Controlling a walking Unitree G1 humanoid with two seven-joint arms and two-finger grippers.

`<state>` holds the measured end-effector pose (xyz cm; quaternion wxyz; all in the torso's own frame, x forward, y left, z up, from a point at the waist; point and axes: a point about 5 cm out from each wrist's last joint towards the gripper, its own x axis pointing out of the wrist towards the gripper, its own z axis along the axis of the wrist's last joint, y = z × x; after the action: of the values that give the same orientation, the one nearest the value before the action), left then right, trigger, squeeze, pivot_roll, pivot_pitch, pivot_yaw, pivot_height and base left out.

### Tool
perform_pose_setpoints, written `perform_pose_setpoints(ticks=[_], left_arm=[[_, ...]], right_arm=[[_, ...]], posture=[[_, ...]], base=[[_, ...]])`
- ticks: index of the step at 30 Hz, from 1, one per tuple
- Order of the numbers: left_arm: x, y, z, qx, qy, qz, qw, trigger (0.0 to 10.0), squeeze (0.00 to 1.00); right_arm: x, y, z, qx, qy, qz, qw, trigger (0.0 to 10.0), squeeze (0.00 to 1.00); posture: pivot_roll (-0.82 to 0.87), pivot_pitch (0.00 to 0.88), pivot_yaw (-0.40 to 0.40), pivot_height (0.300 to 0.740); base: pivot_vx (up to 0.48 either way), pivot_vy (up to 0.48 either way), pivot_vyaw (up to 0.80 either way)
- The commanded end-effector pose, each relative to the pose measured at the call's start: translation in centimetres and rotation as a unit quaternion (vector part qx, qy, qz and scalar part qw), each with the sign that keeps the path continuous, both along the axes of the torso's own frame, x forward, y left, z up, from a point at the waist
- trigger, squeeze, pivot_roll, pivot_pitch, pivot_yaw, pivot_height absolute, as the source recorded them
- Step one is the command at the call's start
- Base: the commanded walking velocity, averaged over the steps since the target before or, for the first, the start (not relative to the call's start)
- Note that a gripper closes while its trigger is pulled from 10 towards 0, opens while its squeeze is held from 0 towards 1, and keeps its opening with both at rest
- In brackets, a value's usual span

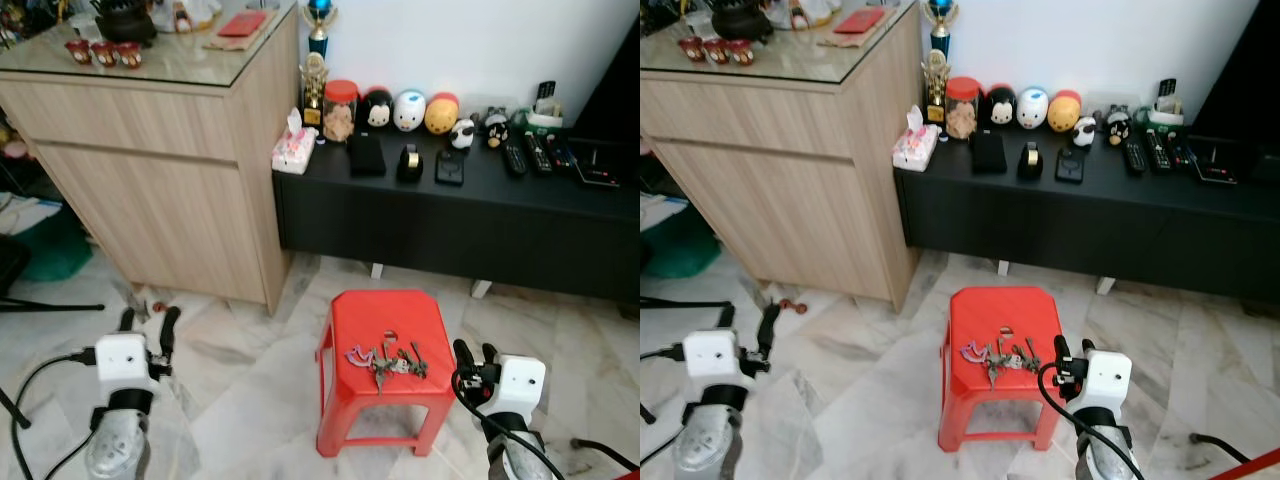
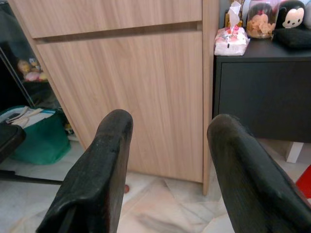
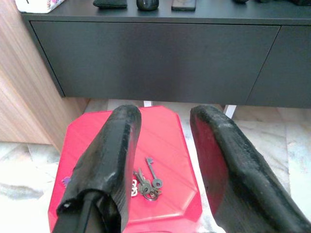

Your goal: Hang keys on a hook

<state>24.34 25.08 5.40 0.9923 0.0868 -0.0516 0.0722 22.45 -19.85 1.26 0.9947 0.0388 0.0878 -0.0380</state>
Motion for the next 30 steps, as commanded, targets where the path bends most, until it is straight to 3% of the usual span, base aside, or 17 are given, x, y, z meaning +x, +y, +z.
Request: perform_pose_setpoints(ticks=[1, 6, 19, 30], left_arm=[[-0.1, 0.3, 0.9, 0.009, 0.000, 0.000, 1.000, 10.0, 0.00], [-0.9, 0.4, 2.6, 0.008, -0.011, -0.010, 1.000, 10.0, 0.00], [-1.8, -0.2, 1.9, -0.035, 0.028, -0.019, 0.999, 10.0, 0.00], [-2.1, -0.3, 1.8, -0.045, 0.043, -0.019, 0.998, 10.0, 0.00]], right_arm=[[-0.1, -0.1, -0.1, 0.003, 0.006, -0.004, 1.000, 10.0, 0.00], [-0.2, -0.4, 0.2, 0.001, -0.001, -0.010, 1.000, 10.0, 0.00], [-0.1, -1.1, 0.3, -0.011, 0.013, -0.015, 1.000, 10.0, 0.00], [-0.3, -0.9, 0.0, -0.013, 0.022, -0.008, 1.000, 10.0, 0.00]], posture=[[-0.17, 0.087, -0.034, 0.740], [-0.17, 0.098, -0.036, 0.740], [-0.19, 0.102, -0.034, 0.740], [-0.18, 0.112, -0.040, 0.695]], base=[[0.000, 0.000, 0.00], [0.000, 0.000, 0.00], [0.000, 0.000, 0.00], [0.000, 0.000, 0.00]])
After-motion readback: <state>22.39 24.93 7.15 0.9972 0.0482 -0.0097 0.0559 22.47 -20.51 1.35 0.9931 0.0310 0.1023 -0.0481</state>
